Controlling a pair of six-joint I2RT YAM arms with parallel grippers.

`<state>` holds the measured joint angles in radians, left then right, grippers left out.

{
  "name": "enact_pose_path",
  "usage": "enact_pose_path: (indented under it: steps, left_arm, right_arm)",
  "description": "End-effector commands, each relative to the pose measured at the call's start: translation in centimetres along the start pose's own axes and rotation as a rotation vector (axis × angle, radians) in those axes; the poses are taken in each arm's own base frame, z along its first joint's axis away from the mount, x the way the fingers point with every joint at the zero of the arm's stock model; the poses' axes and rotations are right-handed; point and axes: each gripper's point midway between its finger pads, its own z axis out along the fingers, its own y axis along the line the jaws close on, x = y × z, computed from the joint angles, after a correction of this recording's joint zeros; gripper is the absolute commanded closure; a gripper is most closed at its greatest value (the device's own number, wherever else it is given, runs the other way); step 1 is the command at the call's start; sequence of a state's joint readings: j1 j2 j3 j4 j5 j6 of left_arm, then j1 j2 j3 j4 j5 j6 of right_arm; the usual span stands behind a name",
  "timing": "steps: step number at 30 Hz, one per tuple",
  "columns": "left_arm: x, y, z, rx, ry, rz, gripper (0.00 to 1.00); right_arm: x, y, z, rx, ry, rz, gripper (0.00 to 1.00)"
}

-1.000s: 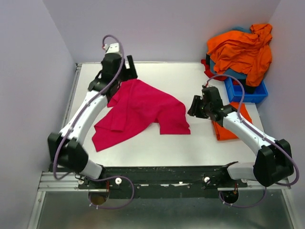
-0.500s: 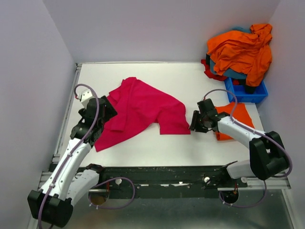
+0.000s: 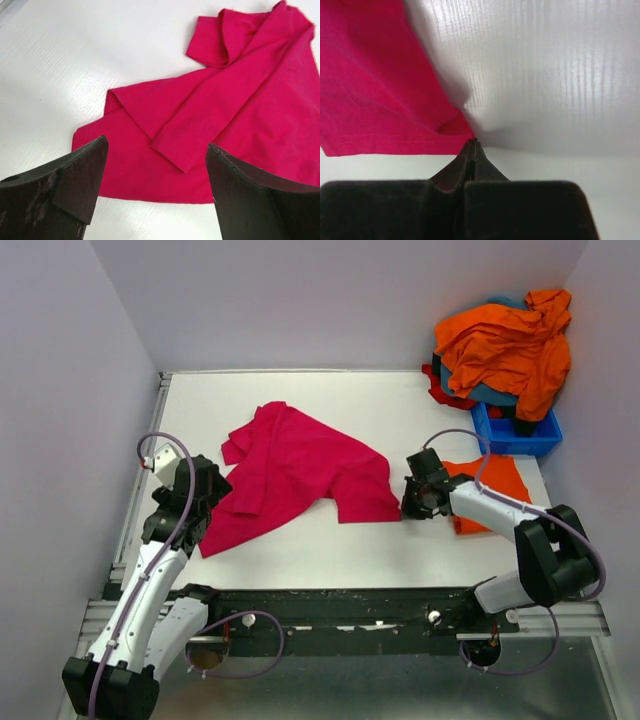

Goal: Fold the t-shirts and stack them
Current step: Flatten out the tshirt

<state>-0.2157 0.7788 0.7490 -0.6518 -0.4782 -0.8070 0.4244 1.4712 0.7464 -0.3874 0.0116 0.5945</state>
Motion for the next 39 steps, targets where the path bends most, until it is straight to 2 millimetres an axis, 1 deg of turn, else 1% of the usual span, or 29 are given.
enact_pose_path:
  steps: [1, 2, 4, 6, 8, 9, 10, 11, 13, 14, 16, 18, 22, 25, 29, 32, 33, 37, 39]
  left_arm:
    - [2.1, 0.7, 1.6, -0.035, 0.054, -0.009, 0.10]
    - [2.5, 0.7, 2.0, -0.040, 0.066, -0.008, 0.10]
    - [3.4, 0.7, 2.7, -0.048, 0.093, 0.008, 0.10]
    - [3.9, 0.5, 3.3, -0.047, 0.110, 0.025, 0.11]
    - [4.7, -0.3, 4.0, -0.001, 0.139, 0.059, 0.15]
    - [5.1, -0.8, 4.2, 0.018, 0.159, 0.065, 0.19]
    - [5.4, -1.9, 4.4, 0.070, 0.176, 0.085, 0.22]
    - [5.9, -2.6, 4.6, 0.105, 0.202, 0.096, 0.22]
    - [6.7, -3.7, 4.6, 0.152, 0.243, 0.087, 0.23]
    - [7.0, -4.2, 4.6, 0.180, 0.258, 0.082, 0.24]
    - [7.4, -4.3, 4.6, 0.181, 0.262, 0.067, 0.24]
    - [7.7, -3.4, 4.7, 0.140, 0.263, 0.064, 0.23]
    - [8.4, -1.5, 5.2, 0.058, 0.261, 0.053, 0.23]
    - [9.3, -0.9, 5.6, 0.035, 0.269, 0.043, 0.25]
    - [10.0, -0.4, 6.5, 0.005, 0.277, 0.045, 0.28]
    - [10.7, -0.2, 7.0, -0.009, 0.292, 0.056, 0.34]
    - [10.9, -0.1, 7.3, -0.014, 0.296, 0.057, 0.38]
    - [11.2, -1.2, 7.9, 0.035, 0.301, 0.060, 0.53]
    - [11.1, -1.9, 8.2, 0.050, 0.306, 0.057, 0.54]
  right_arm:
    - [-3.1, -0.9, -2.8, 0.057, -0.133, 0.039, 0.99]
    - [-3.9, -0.9, -3.7, 0.048, -0.163, 0.057, 0.99]
    - [-5.2, -1.7, -5.5, 0.043, -0.222, 0.104, 0.99]
    - [-6.1, -2.5, -8.0, 0.046, -0.329, 0.144, 0.99]
    - [-6.7, -3.3, -9.8, 0.047, -0.416, 0.180, 0.99]
    - [-6.8, -3.5, -10.4, 0.042, -0.446, 0.190, 0.99]
    - [-6.8, -3.6, -11.0, 0.032, -0.465, 0.194, 0.99]
    - [-6.9, -3.5, -11.4, 0.021, -0.478, 0.194, 0.99]
    - [-6.4, -3.4, -11.3, 0.005, -0.462, 0.184, 0.99]
    - [-6.2, -2.9, -11.1, -0.015, -0.445, 0.175, 0.99]
    - [-5.6, -2.8, -10.2, -0.013, -0.403, 0.167, 0.99]
    - [-5.1, -2.7, -9.4, -0.014, -0.367, 0.157, 0.99]
    - [-4.8, -2.4, -8.7, -0.034, -0.350, 0.150, 0.99]
    - [-4.9, -2.2, -8.6, -0.046, -0.356, 0.142, 0.99]
    - [-5.0, -1.9, -8.6, -0.058, -0.353, 0.136, 0.99]
    - [-5.0, -1.7, -8.7, -0.072, -0.351, 0.131, 0.99]
    - [-4.9, -1.6, -8.7, -0.077, -0.351, 0.126, 0.99]
    - [-4.7, -1.5, -8.6, -0.086, -0.347, 0.121, 0.99]
    - [-4.7, -1.4, -8.6, -0.090, -0.345, 0.121, 0.99]
